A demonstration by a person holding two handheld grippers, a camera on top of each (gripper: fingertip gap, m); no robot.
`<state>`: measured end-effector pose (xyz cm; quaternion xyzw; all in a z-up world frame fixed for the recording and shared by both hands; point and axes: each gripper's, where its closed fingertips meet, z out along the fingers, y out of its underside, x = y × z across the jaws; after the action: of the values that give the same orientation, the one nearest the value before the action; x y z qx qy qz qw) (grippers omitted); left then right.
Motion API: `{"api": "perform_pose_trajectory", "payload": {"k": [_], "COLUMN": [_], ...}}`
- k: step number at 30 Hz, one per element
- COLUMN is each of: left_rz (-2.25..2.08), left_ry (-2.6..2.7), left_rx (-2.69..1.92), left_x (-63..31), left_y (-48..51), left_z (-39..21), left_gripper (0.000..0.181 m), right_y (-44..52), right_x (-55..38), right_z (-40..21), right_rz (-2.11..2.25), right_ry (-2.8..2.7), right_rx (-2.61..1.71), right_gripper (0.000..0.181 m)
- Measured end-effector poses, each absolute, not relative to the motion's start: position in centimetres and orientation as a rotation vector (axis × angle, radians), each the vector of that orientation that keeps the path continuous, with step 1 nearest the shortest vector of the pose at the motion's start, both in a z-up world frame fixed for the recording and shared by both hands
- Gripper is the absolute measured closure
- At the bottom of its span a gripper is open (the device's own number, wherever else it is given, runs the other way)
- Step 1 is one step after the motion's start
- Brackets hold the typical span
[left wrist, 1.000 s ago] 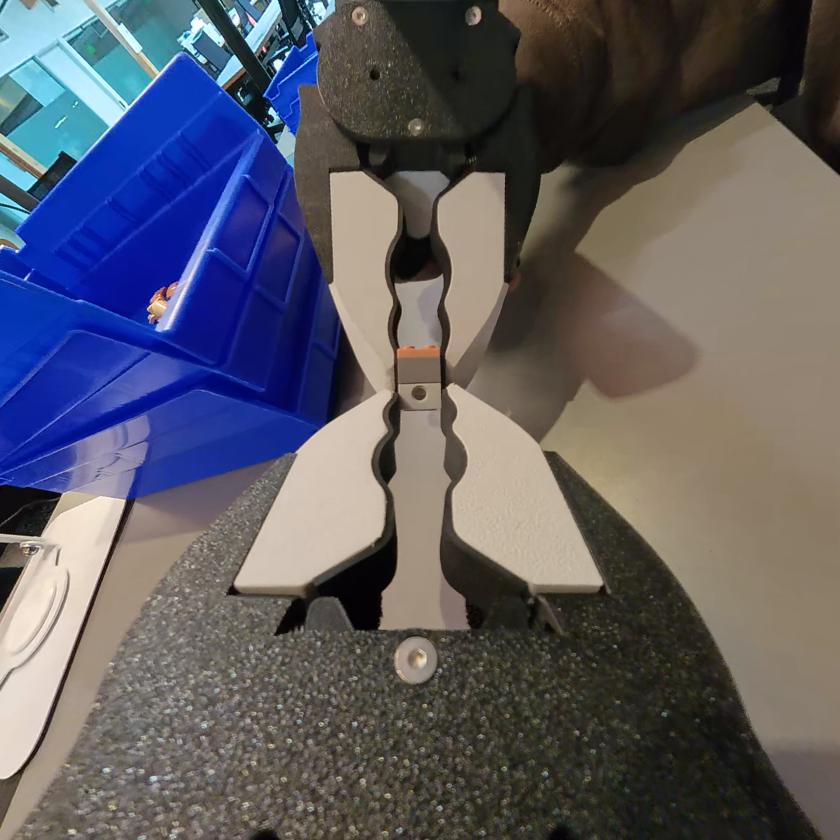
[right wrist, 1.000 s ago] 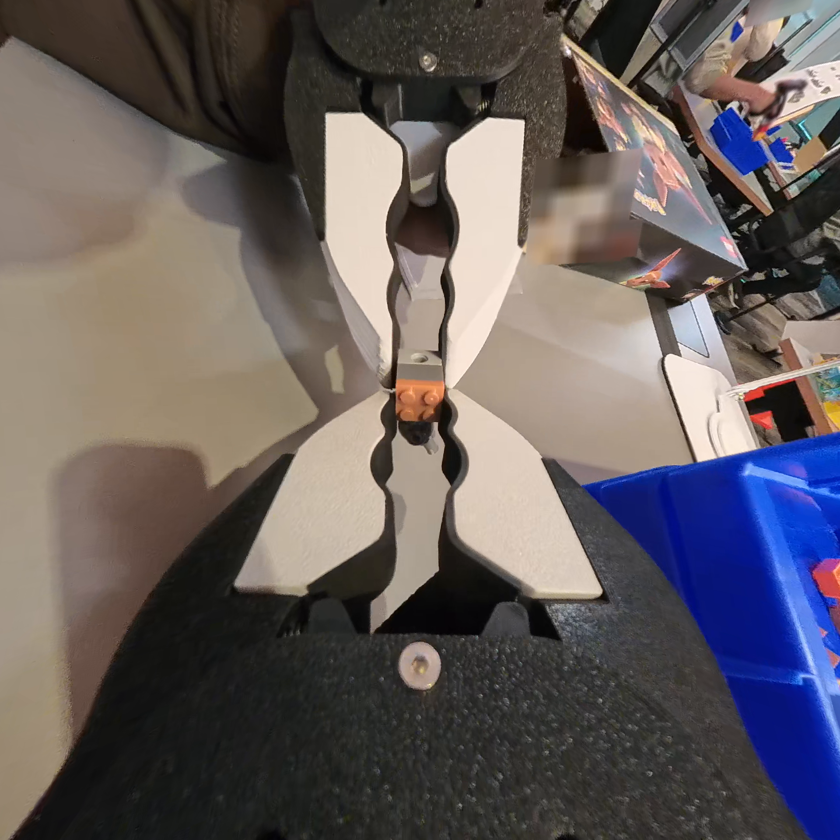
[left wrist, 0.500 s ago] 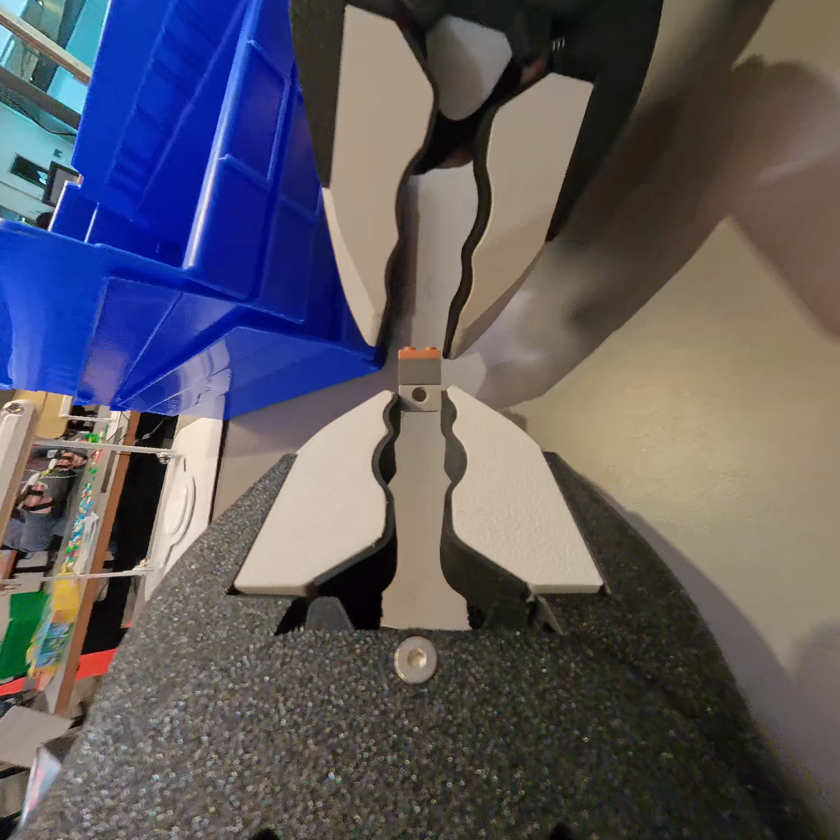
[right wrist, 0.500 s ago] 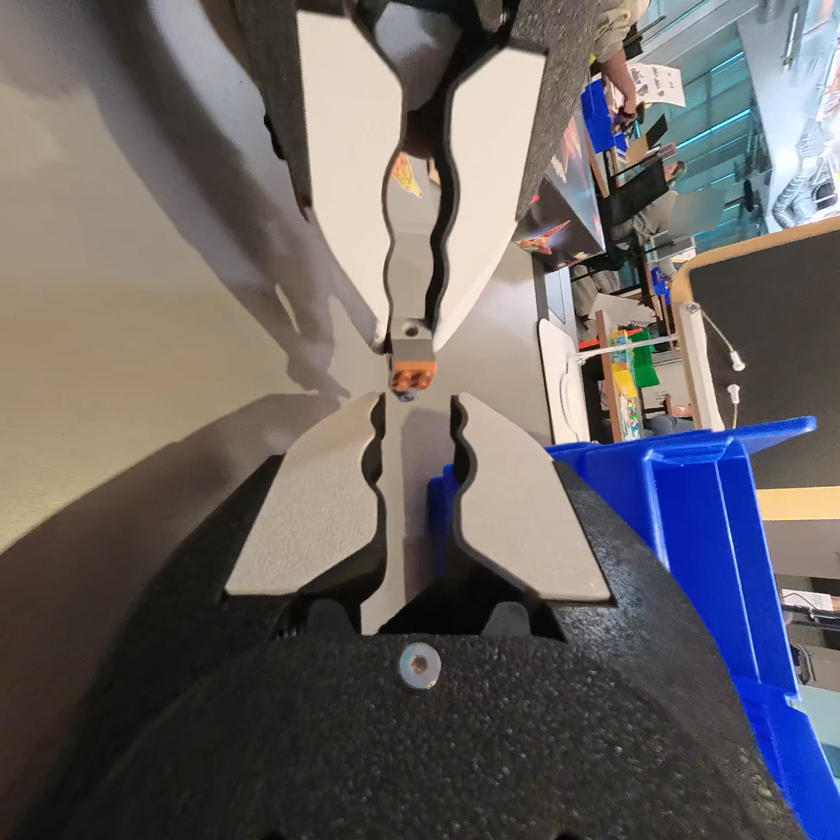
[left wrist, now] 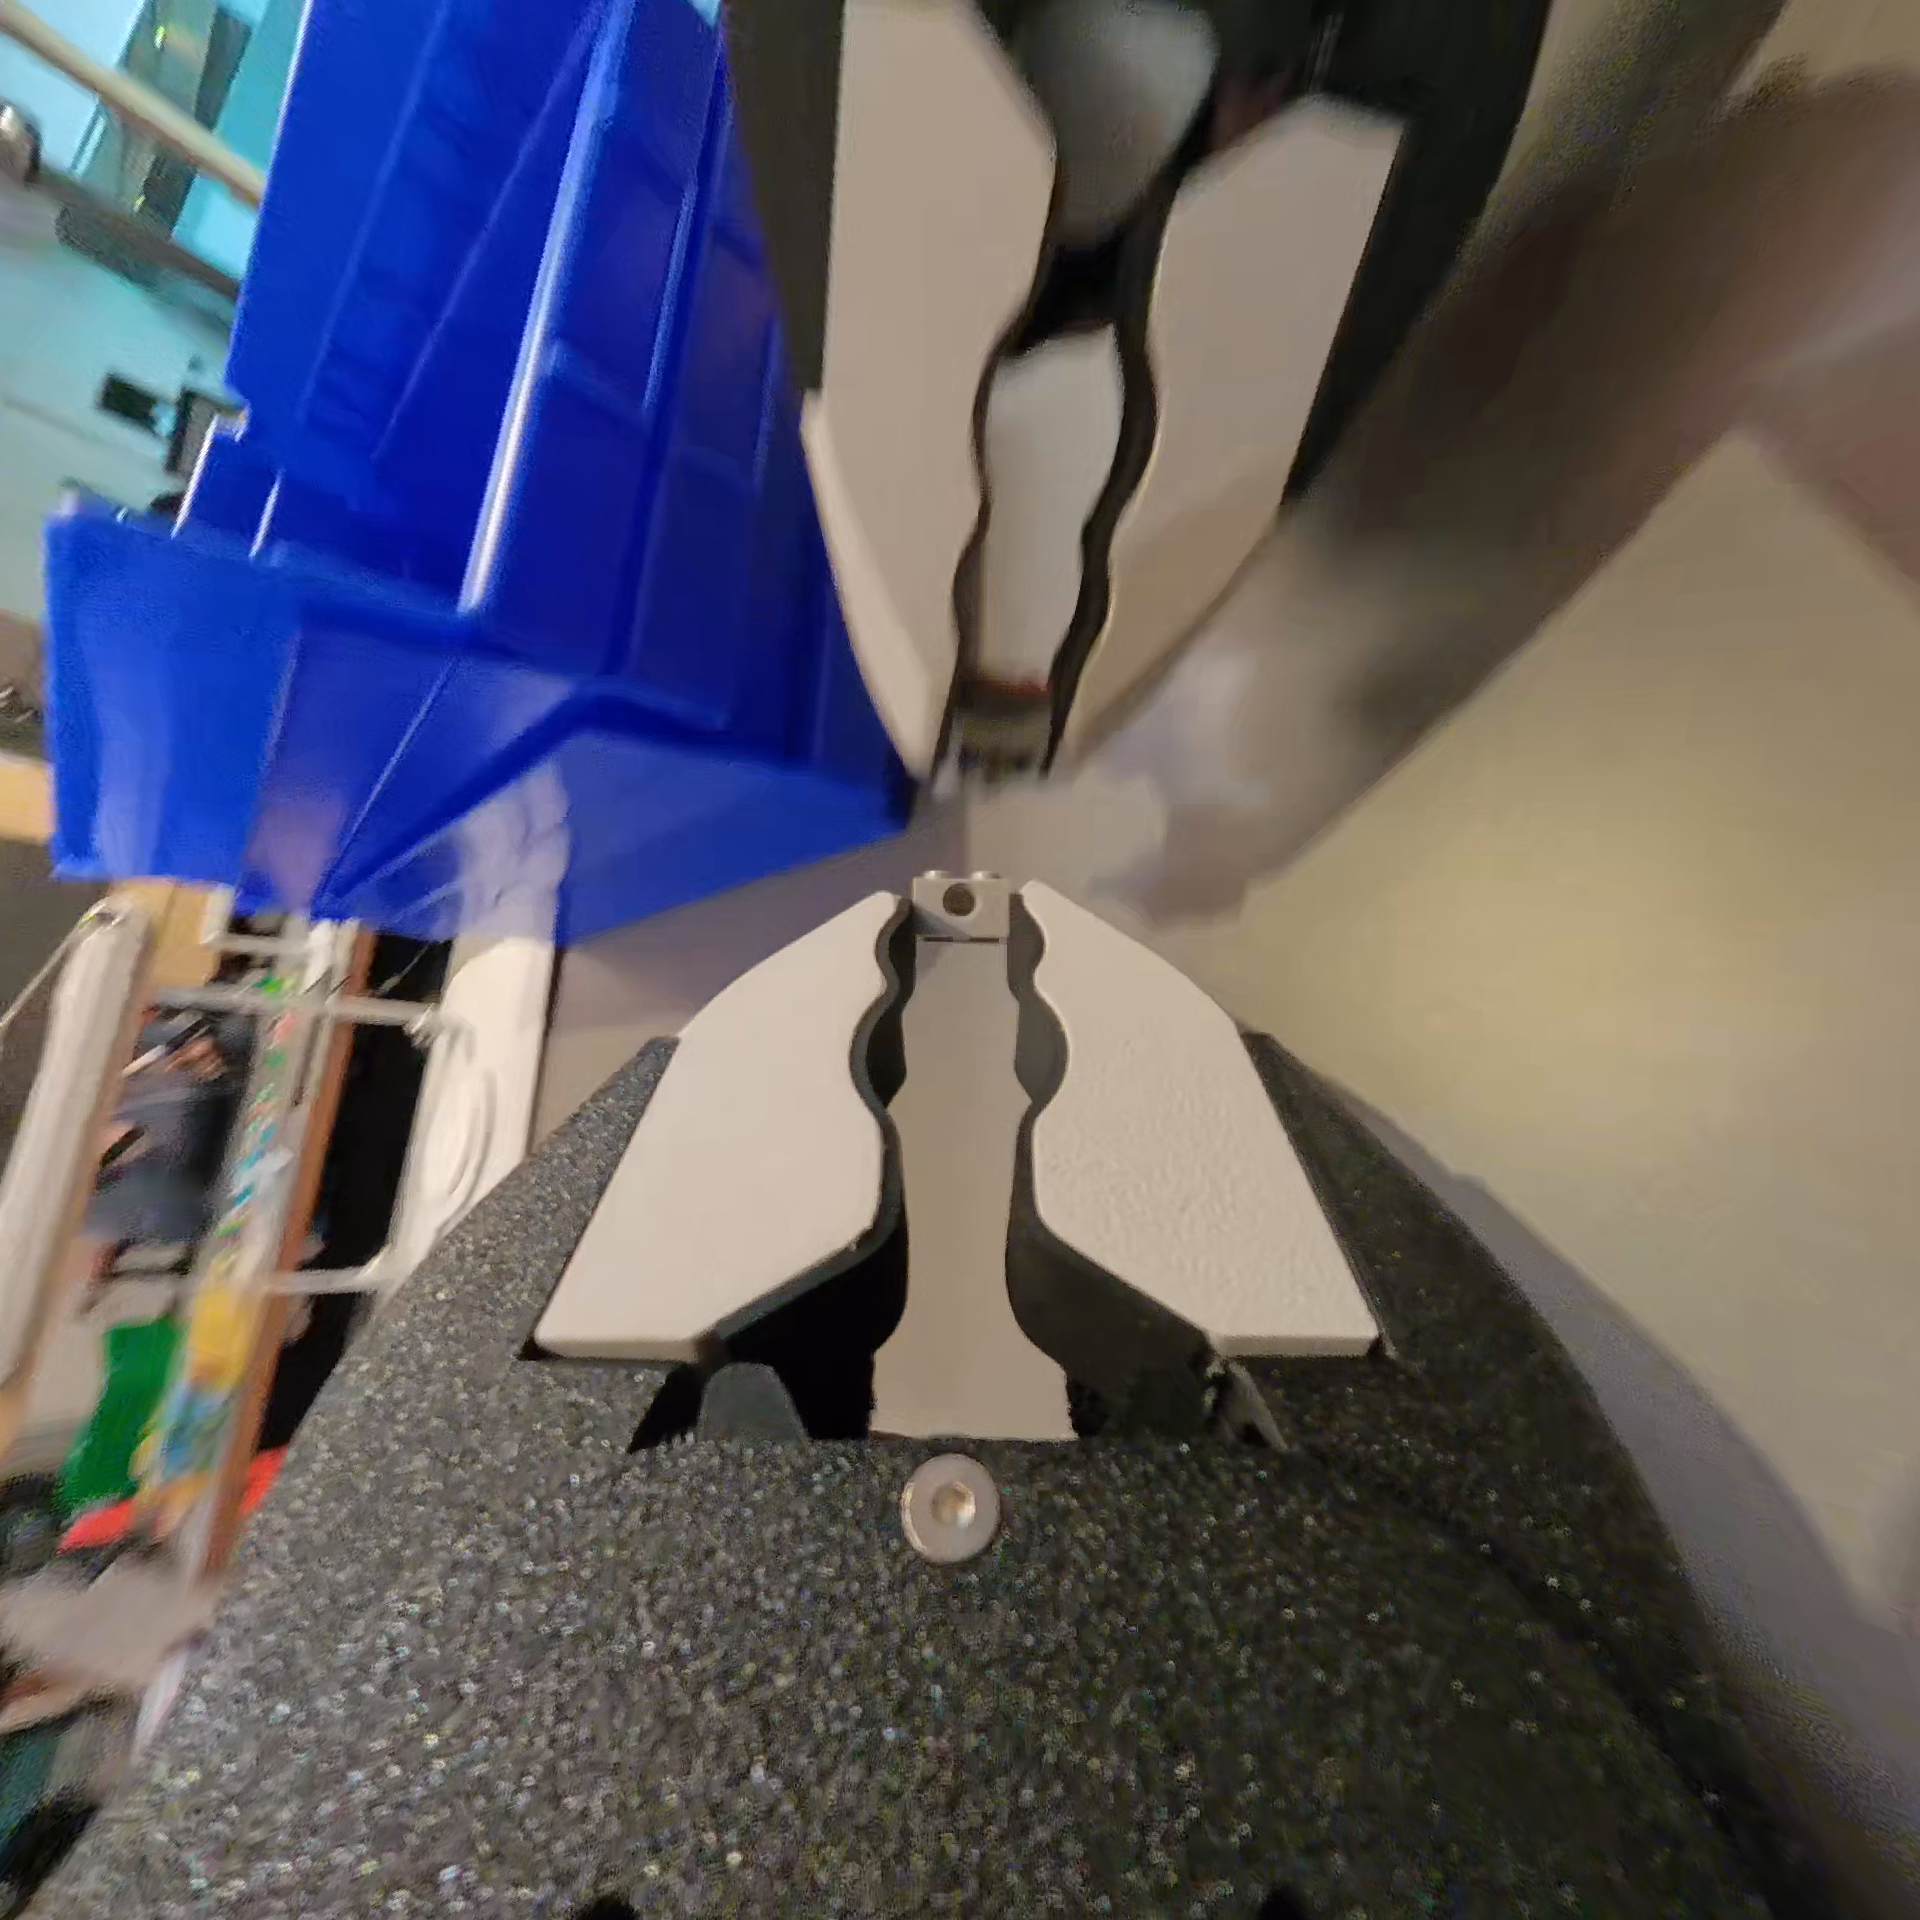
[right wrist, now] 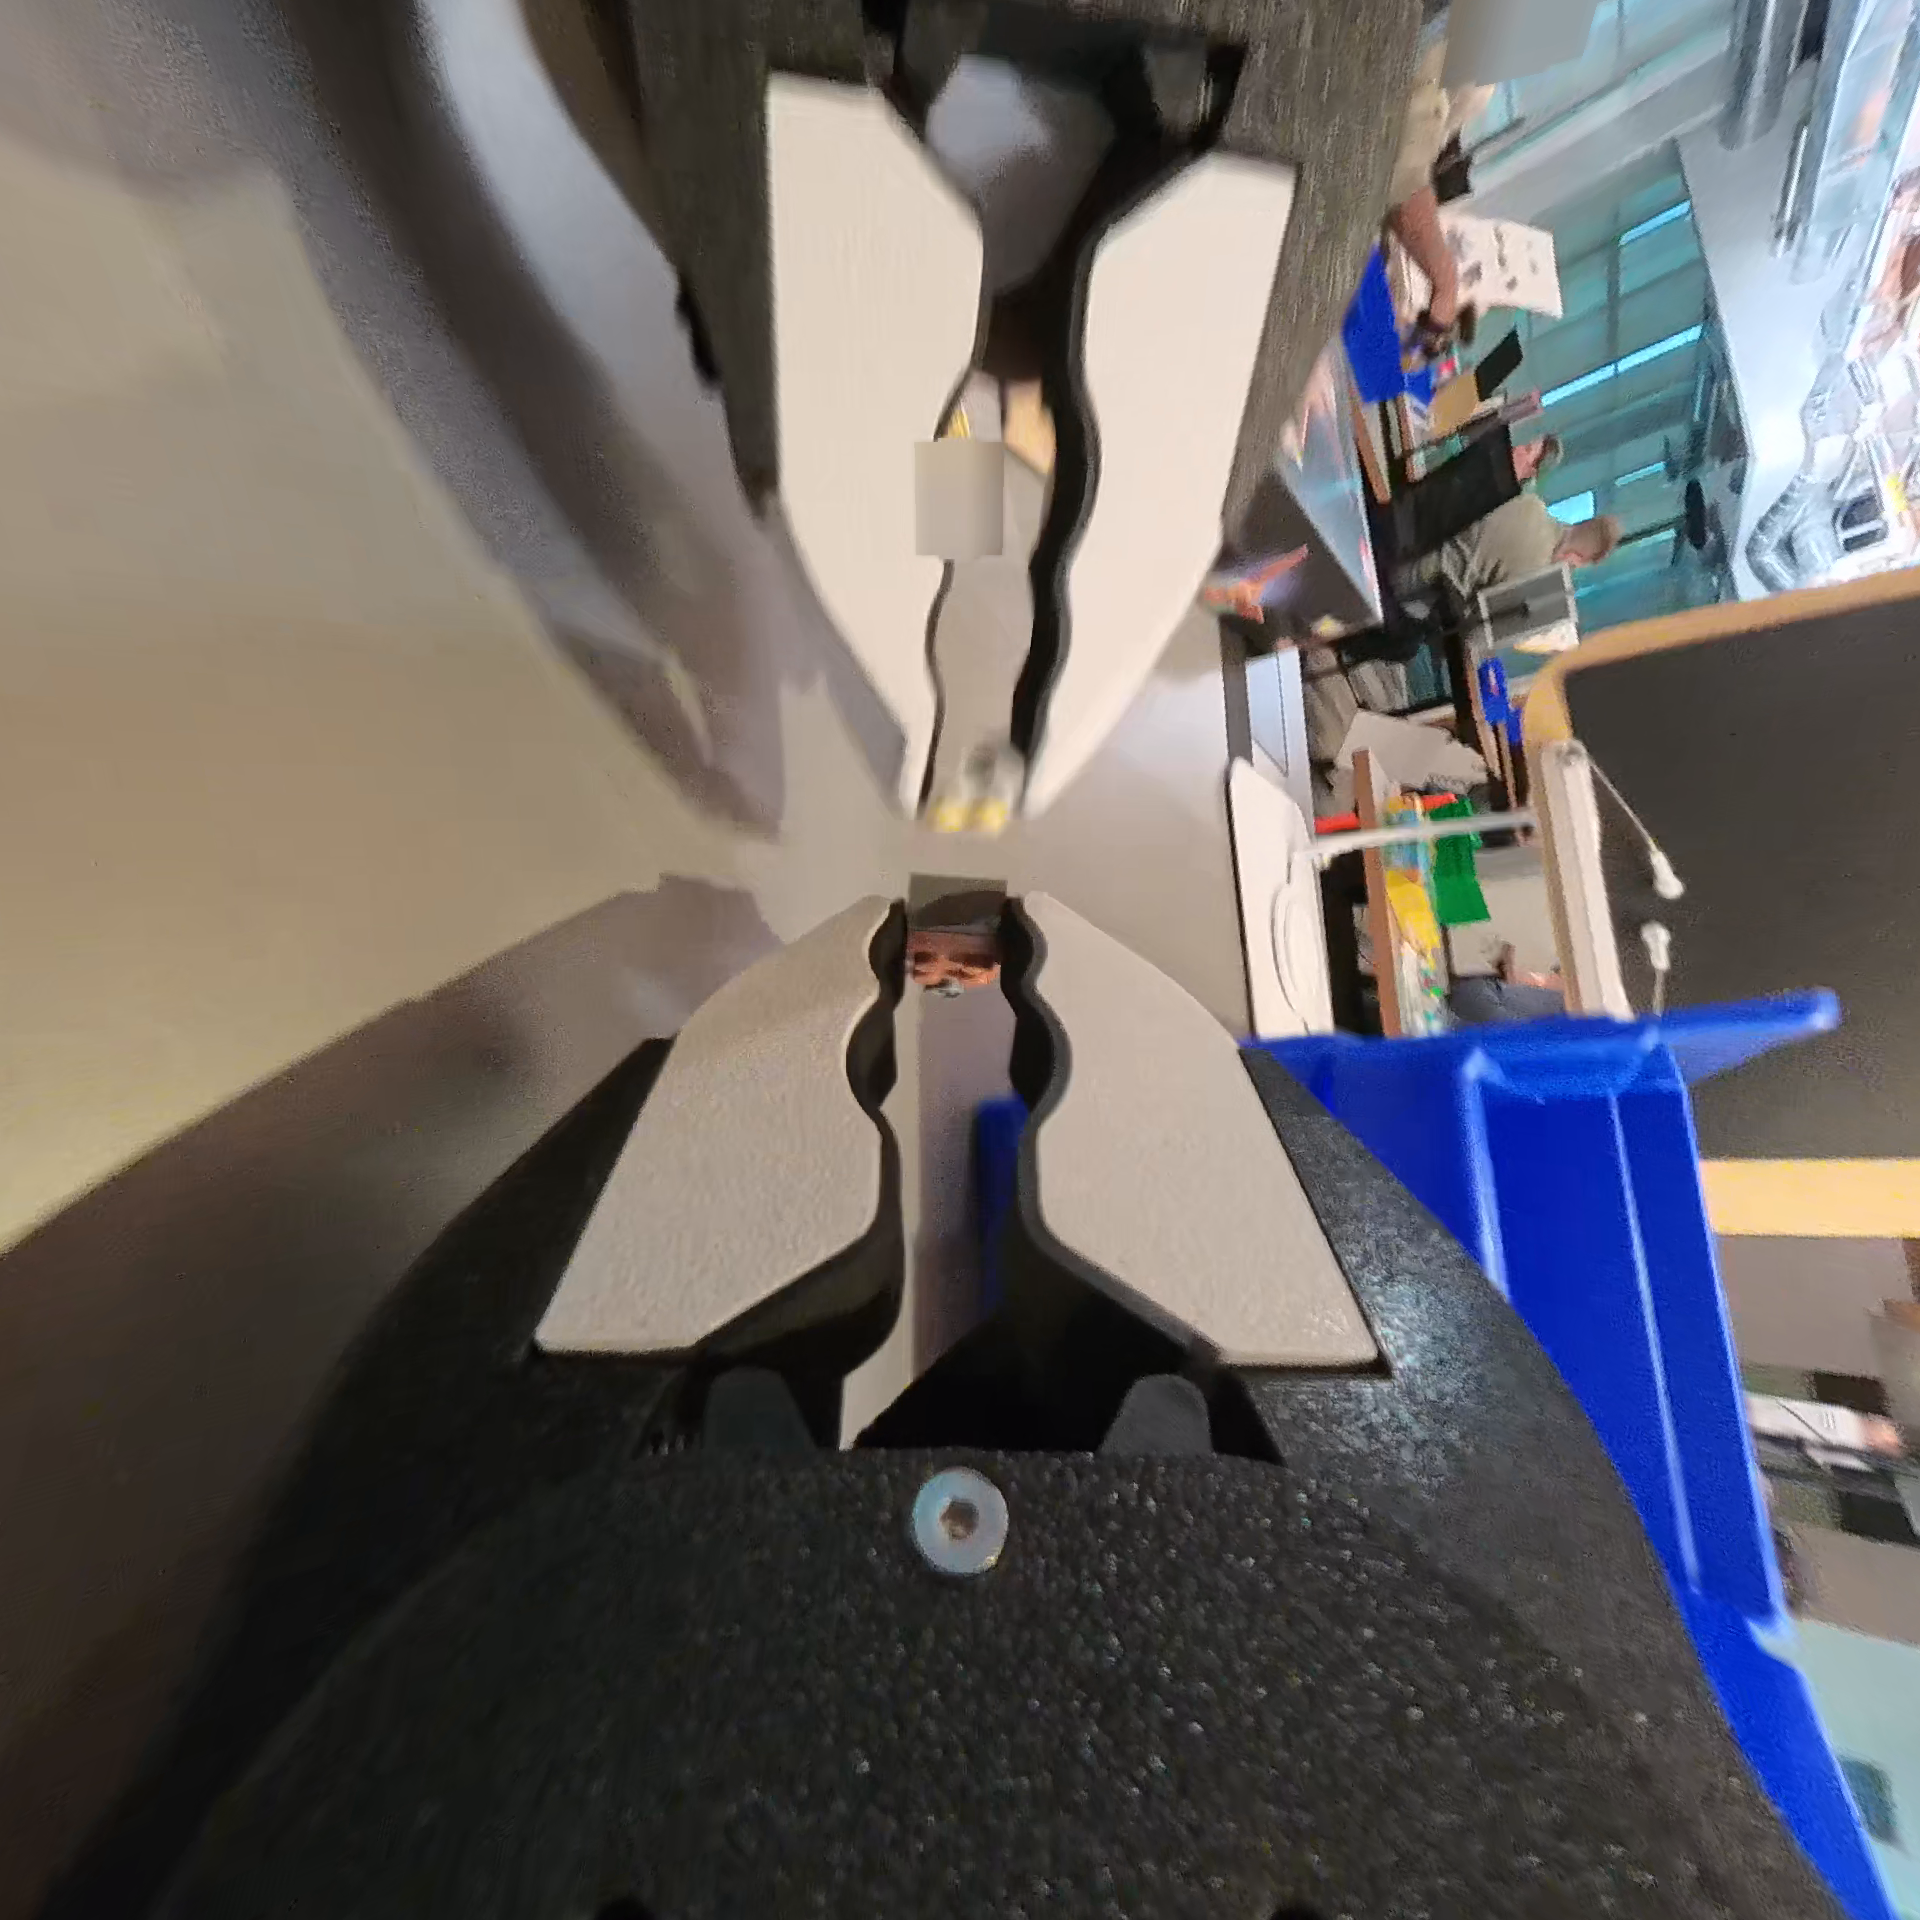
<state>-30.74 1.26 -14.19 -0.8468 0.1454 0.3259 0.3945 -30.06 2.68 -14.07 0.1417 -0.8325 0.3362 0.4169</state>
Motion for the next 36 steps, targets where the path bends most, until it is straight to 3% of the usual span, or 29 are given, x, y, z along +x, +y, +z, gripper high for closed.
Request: {"api": "perform_pose_trajectory", "payload": {"k": [15,27,34,36], "left_rz": [0.240,-0.593,-0.724,-0.733], "left_ry": [0.034,-0.556,-0.625,-0.620], "left_rx": [-1.797,-1.288,-1.276,-1.281], "left_x": [-30.0,-31.6,-31.0,-30.7], "left_y": [1.5,1.7,2.7,3.0], "left_z": [-10.3,-8.2,-9.3,-9.4], "left_gripper": [0.164,0.165,0.165,0.165], "right_y": [4.2,3.0,1.8,1.6], "right_x": [-30.0,-31.6,-31.4,-31.3], "right_z": [-17.9,-11.1,-9.8,-9.9], "right_rz": [0.900,1.182,1.170,1.163], "right_ry": [-2.354,-1.966,-1.878,-1.874], "right_rx": [0.231,0.086,0.110,0.126], "right_gripper": [0.161,0.151,0.152,0.160]}}
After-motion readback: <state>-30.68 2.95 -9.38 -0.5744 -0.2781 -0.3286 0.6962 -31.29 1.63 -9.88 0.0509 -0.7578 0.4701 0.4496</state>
